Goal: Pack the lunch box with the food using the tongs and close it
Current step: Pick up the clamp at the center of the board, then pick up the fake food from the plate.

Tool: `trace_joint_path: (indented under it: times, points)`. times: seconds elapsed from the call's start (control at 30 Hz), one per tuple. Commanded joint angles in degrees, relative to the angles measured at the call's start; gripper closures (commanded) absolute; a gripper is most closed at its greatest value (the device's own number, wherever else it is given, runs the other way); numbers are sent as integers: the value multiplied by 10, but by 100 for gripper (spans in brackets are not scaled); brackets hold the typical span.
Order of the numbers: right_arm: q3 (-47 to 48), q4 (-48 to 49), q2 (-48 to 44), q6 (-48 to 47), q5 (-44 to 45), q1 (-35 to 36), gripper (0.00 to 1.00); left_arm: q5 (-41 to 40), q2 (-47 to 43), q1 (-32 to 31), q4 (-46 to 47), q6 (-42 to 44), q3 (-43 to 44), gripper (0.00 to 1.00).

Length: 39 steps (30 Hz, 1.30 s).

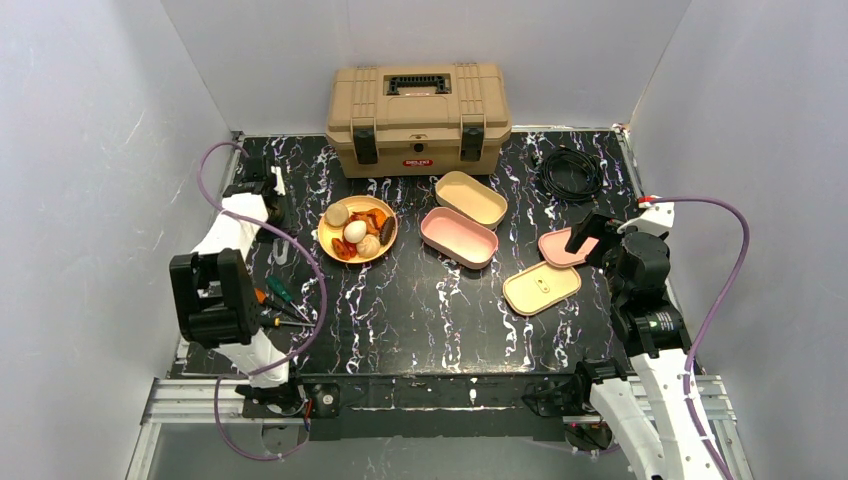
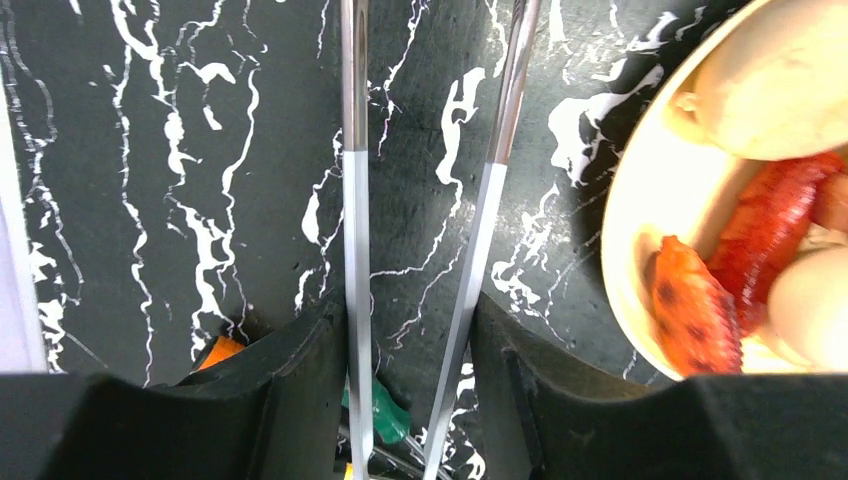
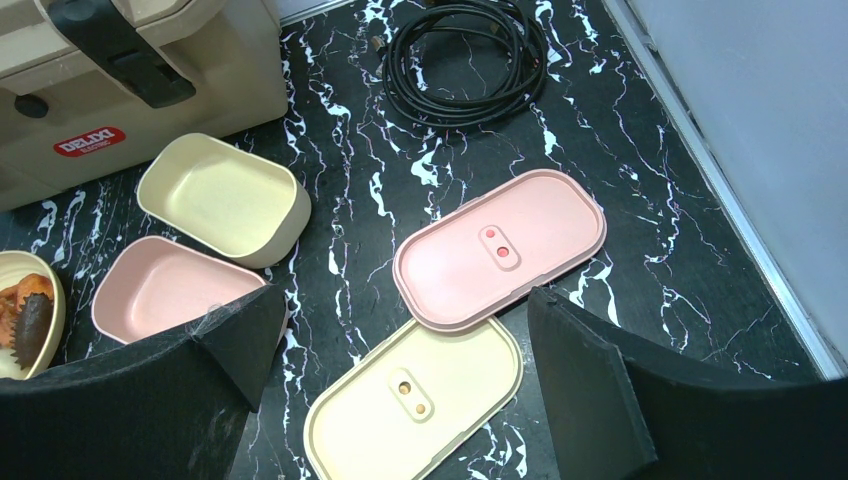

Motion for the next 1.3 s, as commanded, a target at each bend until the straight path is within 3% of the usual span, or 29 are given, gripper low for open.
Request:
trace_joint_path:
  times: [0.0, 0.2, 0.47, 0.6, 1.27]
  points:
    - [23, 10, -1, -2, 7, -1, 0, -2, -76, -8, -13, -8, -9, 57]
    - [26, 4, 1, -2, 2, -1, 0, -16, -133, -70, -26, -1, -29, 57]
    - [25, 1, 2, 0, -5, -1, 0, 39, -248, -76, -16, -24, -107, 58]
    - [24, 0, 4, 0, -9, -1, 0, 27, -283, -104, -2, -21, -127, 58]
    - [19, -2, 7, 1, -15, -1, 0, 92, -252, -119, 21, -19, -124, 56]
